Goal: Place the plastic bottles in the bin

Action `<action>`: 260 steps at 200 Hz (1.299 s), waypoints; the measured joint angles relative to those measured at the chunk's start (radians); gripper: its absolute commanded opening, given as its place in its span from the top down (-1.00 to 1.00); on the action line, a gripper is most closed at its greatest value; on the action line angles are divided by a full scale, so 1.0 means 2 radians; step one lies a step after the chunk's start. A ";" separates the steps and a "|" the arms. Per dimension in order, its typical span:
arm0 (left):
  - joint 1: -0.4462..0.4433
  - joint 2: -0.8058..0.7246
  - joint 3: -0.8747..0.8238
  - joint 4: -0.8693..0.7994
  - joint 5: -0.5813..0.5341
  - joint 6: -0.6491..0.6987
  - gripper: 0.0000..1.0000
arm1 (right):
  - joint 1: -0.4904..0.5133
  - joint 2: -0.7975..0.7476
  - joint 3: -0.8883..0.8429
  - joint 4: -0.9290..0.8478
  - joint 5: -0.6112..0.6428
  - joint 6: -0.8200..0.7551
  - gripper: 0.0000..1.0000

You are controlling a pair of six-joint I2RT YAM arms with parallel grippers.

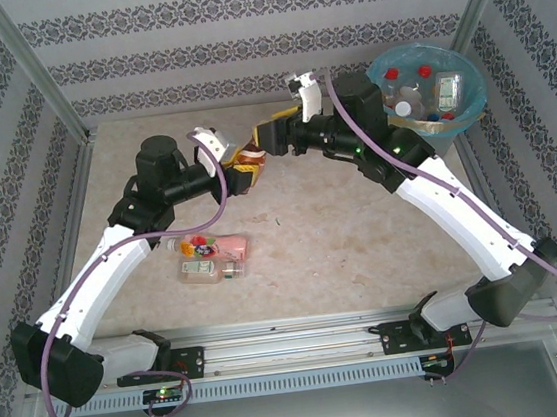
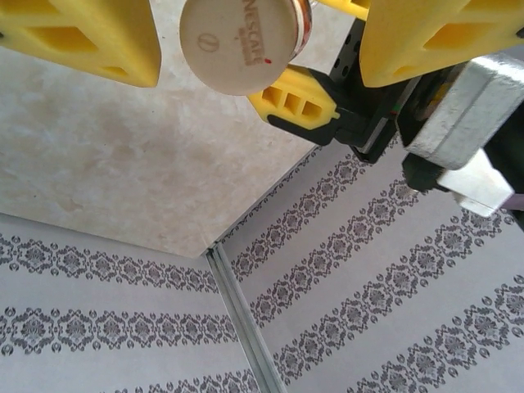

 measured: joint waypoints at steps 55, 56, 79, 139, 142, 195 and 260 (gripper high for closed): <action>0.000 -0.001 -0.012 0.026 -0.002 0.002 0.08 | 0.001 0.016 0.000 -0.010 -0.010 0.013 0.32; 0.000 -0.001 -0.013 0.026 -0.002 0.002 0.08 | 0.001 0.016 0.000 -0.011 -0.010 0.012 0.34; 0.000 -0.002 -0.014 0.029 -0.002 0.002 -0.22 | 0.001 0.016 0.002 -0.012 -0.011 0.012 0.59; 0.000 -0.035 -0.060 0.096 -0.008 -0.011 -0.95 | -0.013 -0.007 0.010 -0.052 0.025 -0.009 0.69; 0.000 -0.035 -0.060 0.099 -0.007 -0.012 -0.96 | -0.016 -0.010 0.012 -0.057 0.029 -0.011 0.70; 0.000 -0.030 -0.044 0.107 0.024 -0.033 -0.96 | -0.177 -0.087 0.080 -0.126 0.137 -0.073 0.74; -0.019 0.034 0.023 0.090 0.050 -0.066 -0.91 | -0.307 -0.104 0.068 -0.125 0.276 -0.173 0.73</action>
